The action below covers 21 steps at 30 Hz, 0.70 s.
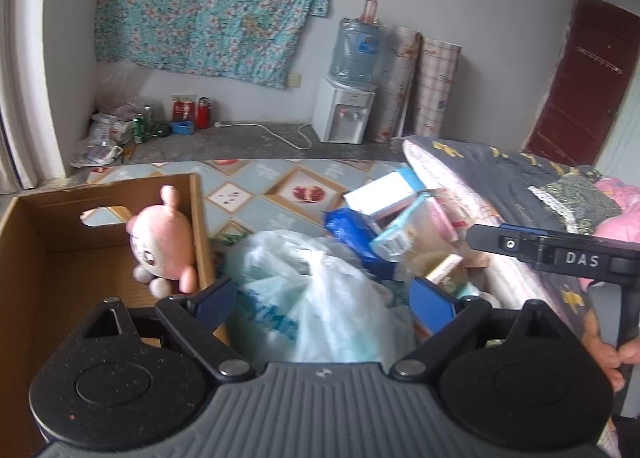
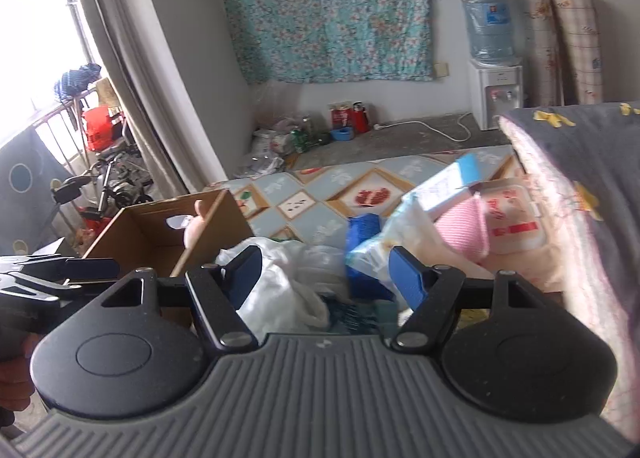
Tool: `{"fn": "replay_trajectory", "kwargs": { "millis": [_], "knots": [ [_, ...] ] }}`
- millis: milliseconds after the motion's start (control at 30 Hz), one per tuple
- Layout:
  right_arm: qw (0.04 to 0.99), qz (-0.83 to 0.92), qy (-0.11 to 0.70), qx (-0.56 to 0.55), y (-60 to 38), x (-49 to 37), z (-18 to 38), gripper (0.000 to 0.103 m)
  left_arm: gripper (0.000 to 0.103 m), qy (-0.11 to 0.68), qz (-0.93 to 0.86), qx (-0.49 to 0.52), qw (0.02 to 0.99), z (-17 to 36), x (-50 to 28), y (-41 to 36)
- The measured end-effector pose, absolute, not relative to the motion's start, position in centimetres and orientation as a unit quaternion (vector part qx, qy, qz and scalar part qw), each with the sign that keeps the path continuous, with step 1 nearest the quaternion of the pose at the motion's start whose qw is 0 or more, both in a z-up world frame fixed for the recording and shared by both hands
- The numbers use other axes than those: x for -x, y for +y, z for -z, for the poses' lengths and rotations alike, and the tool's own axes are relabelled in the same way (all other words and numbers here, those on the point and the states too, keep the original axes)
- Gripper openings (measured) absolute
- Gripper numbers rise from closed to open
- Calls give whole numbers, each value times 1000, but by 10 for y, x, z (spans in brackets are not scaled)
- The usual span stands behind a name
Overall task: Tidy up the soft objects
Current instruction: 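Move both tools back toward the clutter of packages on the table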
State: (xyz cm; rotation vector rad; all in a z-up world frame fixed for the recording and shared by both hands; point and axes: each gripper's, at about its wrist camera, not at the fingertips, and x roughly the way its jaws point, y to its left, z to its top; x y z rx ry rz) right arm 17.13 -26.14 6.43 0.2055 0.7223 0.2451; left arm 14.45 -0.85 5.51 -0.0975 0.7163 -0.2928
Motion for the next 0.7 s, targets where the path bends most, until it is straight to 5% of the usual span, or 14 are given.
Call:
{"fn": "replay_trajectory", "kwargs": {
  "millis": [367,700],
  "knots": [
    [926,-139,346,-57,-346,-191,-51,70,88,297,158,38,941,-11,-164,-106],
    [891,-235,388,-12,-331,-271,-11,70,63,344,167,46,923,26,-217,-140]
  ]
}}
